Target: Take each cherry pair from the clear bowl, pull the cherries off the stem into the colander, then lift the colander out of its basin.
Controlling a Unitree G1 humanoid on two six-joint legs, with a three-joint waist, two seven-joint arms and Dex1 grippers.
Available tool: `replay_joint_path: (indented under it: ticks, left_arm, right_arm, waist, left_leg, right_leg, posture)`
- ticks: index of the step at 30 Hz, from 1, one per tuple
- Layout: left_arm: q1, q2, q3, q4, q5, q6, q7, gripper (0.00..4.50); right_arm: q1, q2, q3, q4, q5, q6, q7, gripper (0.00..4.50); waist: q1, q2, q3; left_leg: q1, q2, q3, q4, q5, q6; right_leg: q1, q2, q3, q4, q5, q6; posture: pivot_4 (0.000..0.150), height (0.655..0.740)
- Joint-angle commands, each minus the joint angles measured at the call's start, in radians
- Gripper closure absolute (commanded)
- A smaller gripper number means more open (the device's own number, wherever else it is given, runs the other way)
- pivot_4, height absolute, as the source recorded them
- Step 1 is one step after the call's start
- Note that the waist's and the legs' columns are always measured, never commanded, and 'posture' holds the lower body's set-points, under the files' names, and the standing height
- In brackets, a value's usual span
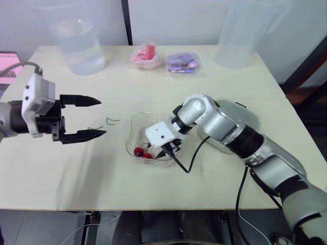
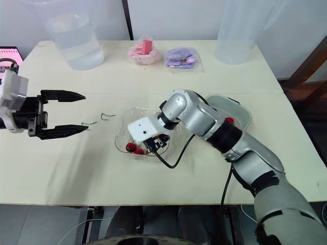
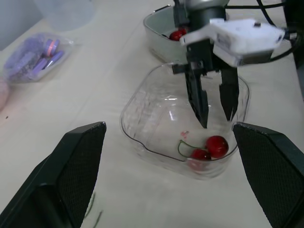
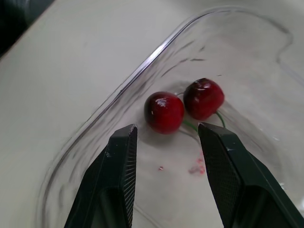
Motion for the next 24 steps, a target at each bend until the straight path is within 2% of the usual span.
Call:
replay_joint_path:
  ticks: [1, 3, 4, 6, 8, 21, 22, 24]
  left_arm:
    - [-0.004, 0.002, 0.040, -0.028, -0.017, 0.002, 0.020, 0.00]
    - [0.002, 0.003, 0.043, -0.034, -0.017, 0.004, 0.028, 0.00]
    - [0.004, 0.004, 0.043, -0.036, -0.018, 0.004, 0.030, 0.00]
    - [0.010, 0.007, 0.045, -0.035, -0.015, 0.002, 0.035, 0.00]
    - [0.013, 0.009, 0.046, -0.034, -0.013, 0.001, 0.037, 0.00]
    - [0.010, 0.008, 0.038, -0.031, 0.001, -0.011, 0.066, 0.00]
    - [0.010, 0.008, 0.038, -0.032, 0.001, -0.012, 0.069, 0.00]
    - [0.011, 0.007, 0.039, -0.034, 0.003, -0.013, 0.075, 0.00]
  right_arm:
    - [-0.006, 0.034, -0.012, 0.036, -0.036, -0.081, 0.009, 2.33]
    - [-0.007, 0.050, -0.016, 0.059, -0.048, -0.106, 0.013, 2.33]
    - [-0.007, 0.055, -0.019, 0.067, -0.052, -0.115, 0.017, 2.11]
    - [-0.010, 0.067, -0.023, 0.086, -0.063, -0.132, 0.021, 1.47]
    - [-0.011, 0.080, -0.026, 0.102, -0.071, -0.139, 0.022, 0.53]
    - [-0.025, 0.163, -0.011, 0.244, -0.123, -0.204, 0.068, 0.53]
    - [-0.027, 0.171, -0.010, 0.255, -0.128, -0.209, 0.071, 1.07]
    - [-0.031, 0.187, -0.009, 0.277, -0.140, -0.217, 0.074, 1.80]
  waist:
    - [0.000, 0.000, 0.000]
    - [0.000, 0.000, 0.000]
    - [0.000, 0.000, 0.000]
    - [0.000, 0.000, 0.000]
    - [0.000, 0.000, 0.000]
    - [-0.001, 0.000, 0.000]
    - [-0.001, 0.000, 0.000]
    - [-0.002, 0.000, 0.000]
  left_leg:
    - [0.000, 0.000, 0.000, 0.000, 0.000, 0.000]
    - [0.000, 0.000, 0.000, 0.000, 0.000, 0.000]
    - [0.000, 0.000, 0.000, 0.000, 0.000, 0.000]
    - [0.000, 0.000, 0.000, 0.000, 0.000, -0.001]
    - [0.000, 0.000, 0.000, 0.000, 0.000, -0.001]
    - [0.000, 0.000, 0.000, 0.000, 0.001, -0.001]
    - [0.000, 0.000, 0.000, 0.000, 0.001, -0.001]
    - [0.000, 0.000, 0.000, 0.000, 0.001, -0.001]
  right_leg:
    - [0.000, 0.000, 0.000, 0.000, 0.000, 0.000]
    - [0.000, 0.000, 0.000, 0.000, 0.000, 0.000]
    - [0.000, 0.000, 0.000, 0.000, 0.000, 0.000]
    - [0.000, 0.000, 0.000, 0.000, 0.000, 0.000]
    - [0.000, 0.000, 0.000, 0.000, 0.000, 0.000]
    - [0.000, 0.000, 0.000, 0.000, 0.000, 0.000]
    - [0.000, 0.000, 0.000, 0.000, 0.000, 0.000]
    - [0.000, 0.000, 0.000, 0.000, 0.000, 0.000]
  posture:
    - [0.150, 0.7367]
    - [0.150, 0.7367]
    - [0.150, 0.7367]
    - [0.150, 0.7367]
    - [0.150, 0.7367]
    - [0.150, 0.7367]
    - [0.150, 0.7367]
    - [0.150, 0.7367]
